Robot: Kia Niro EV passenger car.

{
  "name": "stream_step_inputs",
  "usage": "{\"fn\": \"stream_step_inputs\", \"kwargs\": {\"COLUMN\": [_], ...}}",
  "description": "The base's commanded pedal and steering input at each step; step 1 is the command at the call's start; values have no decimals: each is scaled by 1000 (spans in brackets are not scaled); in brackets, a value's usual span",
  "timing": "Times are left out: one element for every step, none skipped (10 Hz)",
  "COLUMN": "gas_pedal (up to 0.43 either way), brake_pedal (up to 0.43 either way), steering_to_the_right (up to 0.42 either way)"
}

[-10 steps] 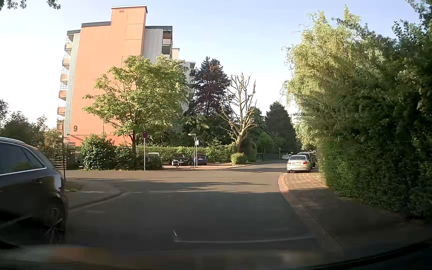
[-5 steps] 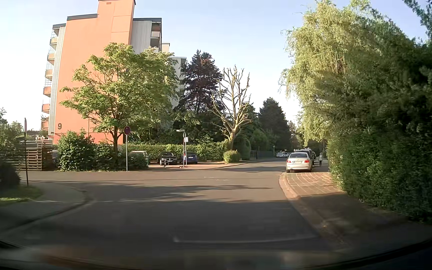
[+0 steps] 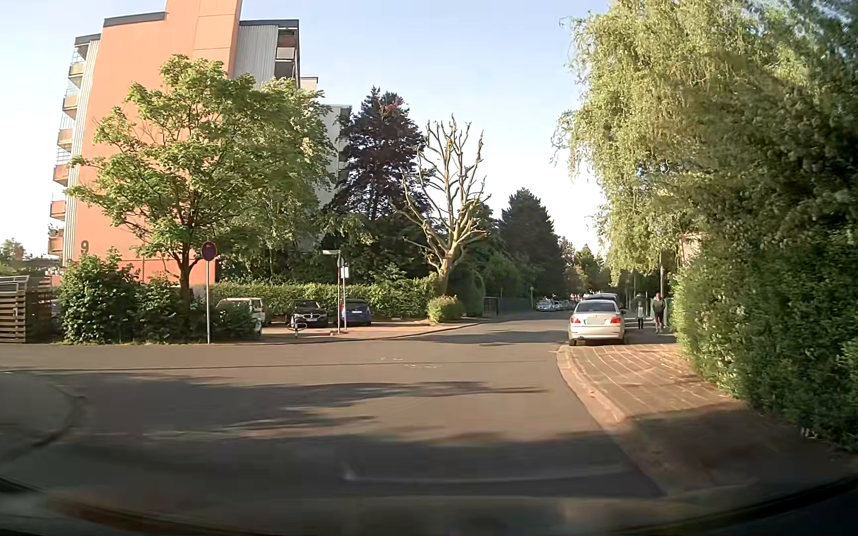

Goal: Follow the waypoints while adhering to traffic rules and regulations

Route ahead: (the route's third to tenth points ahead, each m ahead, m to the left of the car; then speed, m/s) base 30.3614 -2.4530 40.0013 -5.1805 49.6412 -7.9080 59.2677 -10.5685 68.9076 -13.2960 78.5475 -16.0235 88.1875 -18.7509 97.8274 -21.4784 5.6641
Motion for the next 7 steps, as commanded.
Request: {"fn": "stream_step_inputs", "kwargs": {"gas_pedal": [87,87,87,87,87,87,87], "brake_pedal": [0,0,0,0,0,0,0], "steering_to_the_right": [43,43,43,43,43,43,43]}}
